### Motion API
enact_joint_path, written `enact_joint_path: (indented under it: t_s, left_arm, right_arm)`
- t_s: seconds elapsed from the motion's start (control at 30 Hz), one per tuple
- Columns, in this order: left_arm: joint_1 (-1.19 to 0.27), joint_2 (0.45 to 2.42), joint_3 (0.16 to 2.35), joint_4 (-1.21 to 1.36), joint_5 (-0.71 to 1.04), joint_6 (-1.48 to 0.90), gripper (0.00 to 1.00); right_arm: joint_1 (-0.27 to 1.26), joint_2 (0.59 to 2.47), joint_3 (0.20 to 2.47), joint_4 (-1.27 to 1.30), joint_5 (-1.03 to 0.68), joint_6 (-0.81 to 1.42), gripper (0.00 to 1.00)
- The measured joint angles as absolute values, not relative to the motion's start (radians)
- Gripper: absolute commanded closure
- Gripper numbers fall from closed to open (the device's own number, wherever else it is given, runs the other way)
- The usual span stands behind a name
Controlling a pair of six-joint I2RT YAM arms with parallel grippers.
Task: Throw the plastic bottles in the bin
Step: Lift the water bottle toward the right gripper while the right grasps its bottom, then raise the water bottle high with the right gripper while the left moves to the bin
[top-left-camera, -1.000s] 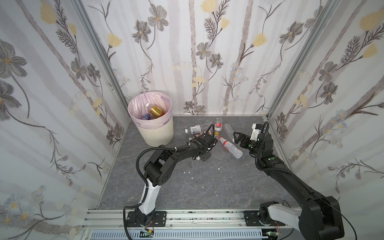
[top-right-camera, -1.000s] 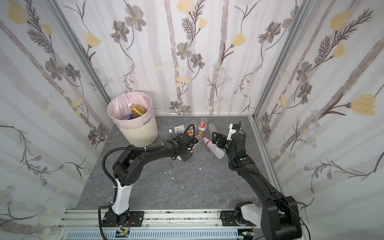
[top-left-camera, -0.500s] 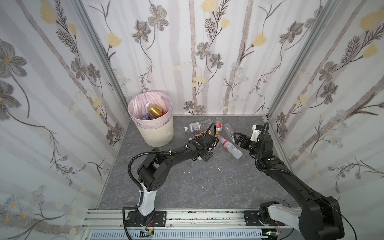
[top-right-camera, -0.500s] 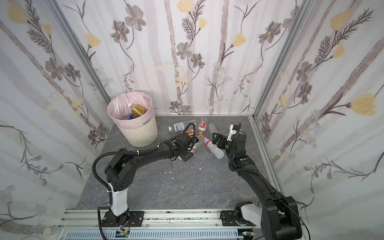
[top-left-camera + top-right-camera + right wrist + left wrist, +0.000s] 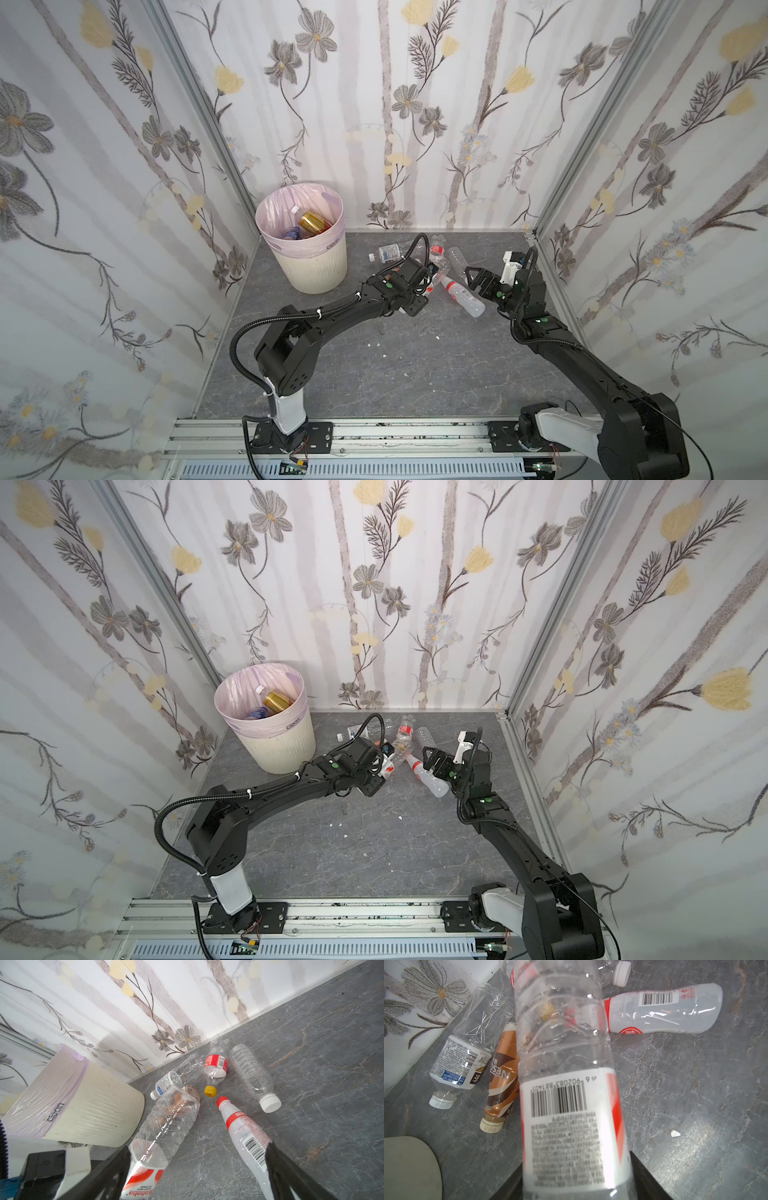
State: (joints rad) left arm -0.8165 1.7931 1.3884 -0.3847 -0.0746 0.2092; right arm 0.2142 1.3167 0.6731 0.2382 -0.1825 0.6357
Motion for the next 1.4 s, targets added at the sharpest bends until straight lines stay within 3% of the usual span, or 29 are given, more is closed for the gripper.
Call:
enact_joint_path:
  t_s: [0.67, 1.07, 1.4]
  left_arm:
    - [-0.816, 1.541, 1.195, -0.102, -0.131, 0.198, 0.35]
    - [-0.815, 1.444, 1.095, 0.063, -0.193, 0.179, 0.33]
    - [-0.815, 1.395, 1.056, 0.094, -0.217, 0.176, 0.31]
  right_arm:
    - [0.306, 1.376, 0.839, 0.368, -0.332, 0.773, 0.0]
    - [0.394, 1.556, 1.052, 0.401, -0.335, 0.822, 0.01]
    - [0.439, 1.726, 1.239, 0.41, -0.345, 0.836, 0.21]
